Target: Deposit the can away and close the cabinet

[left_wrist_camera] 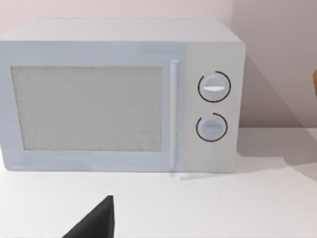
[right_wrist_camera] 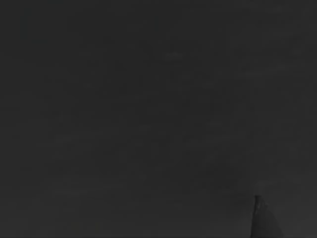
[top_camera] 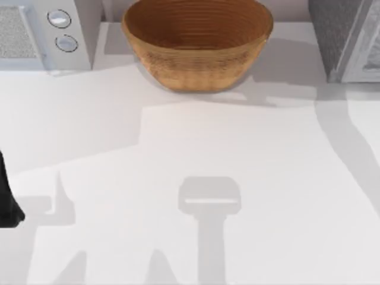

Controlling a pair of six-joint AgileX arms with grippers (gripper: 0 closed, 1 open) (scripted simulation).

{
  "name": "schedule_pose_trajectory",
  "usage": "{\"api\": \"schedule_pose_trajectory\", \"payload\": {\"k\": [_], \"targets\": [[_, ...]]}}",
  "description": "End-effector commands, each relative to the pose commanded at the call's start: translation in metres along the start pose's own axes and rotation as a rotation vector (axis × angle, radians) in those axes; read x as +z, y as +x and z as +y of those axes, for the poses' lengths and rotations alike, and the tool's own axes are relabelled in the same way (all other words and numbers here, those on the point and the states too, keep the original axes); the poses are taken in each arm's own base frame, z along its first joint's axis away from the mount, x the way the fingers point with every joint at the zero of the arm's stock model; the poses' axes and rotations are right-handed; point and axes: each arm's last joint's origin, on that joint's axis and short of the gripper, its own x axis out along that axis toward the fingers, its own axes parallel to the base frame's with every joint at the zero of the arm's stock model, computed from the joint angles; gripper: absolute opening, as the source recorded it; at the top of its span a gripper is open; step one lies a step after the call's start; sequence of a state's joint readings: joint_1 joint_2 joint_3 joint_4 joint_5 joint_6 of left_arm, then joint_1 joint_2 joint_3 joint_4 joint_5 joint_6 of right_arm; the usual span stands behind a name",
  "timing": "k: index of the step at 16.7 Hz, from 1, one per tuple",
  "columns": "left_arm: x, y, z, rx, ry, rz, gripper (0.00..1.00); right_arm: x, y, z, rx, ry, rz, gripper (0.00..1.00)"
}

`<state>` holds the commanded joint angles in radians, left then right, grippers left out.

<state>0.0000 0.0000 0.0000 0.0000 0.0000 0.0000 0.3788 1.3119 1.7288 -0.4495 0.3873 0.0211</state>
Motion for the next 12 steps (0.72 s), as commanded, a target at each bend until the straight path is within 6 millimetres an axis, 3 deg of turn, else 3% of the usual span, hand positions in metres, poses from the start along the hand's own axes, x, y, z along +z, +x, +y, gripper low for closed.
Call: {"api": "schedule_pose_trajectory", "payload": {"k": [4,6,7,9,12], "targets": [[0.000,0.000,0.000,0.000,0.000,0.000,1.00,0.002,-0.012,0.010,0.000,0.006,-0.019,1.00],[0.000,0.000,0.000,0.000,0.000,0.000,1.00,0.002,-0.012,0.010,0.000,0.006,-0.019,1.00],[0.000,0.000,0.000,0.000,0.000,0.000,1.00,0.008,-0.019,0.001,-0.041,0.003,-0.036,1.00],[0.000,0.000,0.000,0.000,0.000,0.000,1.00,0.009,-0.014,0.000,-0.042,0.003,-0.038,1.00],[0.000,0.000,0.000,0.000,0.000,0.000,1.00,0.009,0.009,0.002,-0.044,0.002,-0.033,1.00]]}}
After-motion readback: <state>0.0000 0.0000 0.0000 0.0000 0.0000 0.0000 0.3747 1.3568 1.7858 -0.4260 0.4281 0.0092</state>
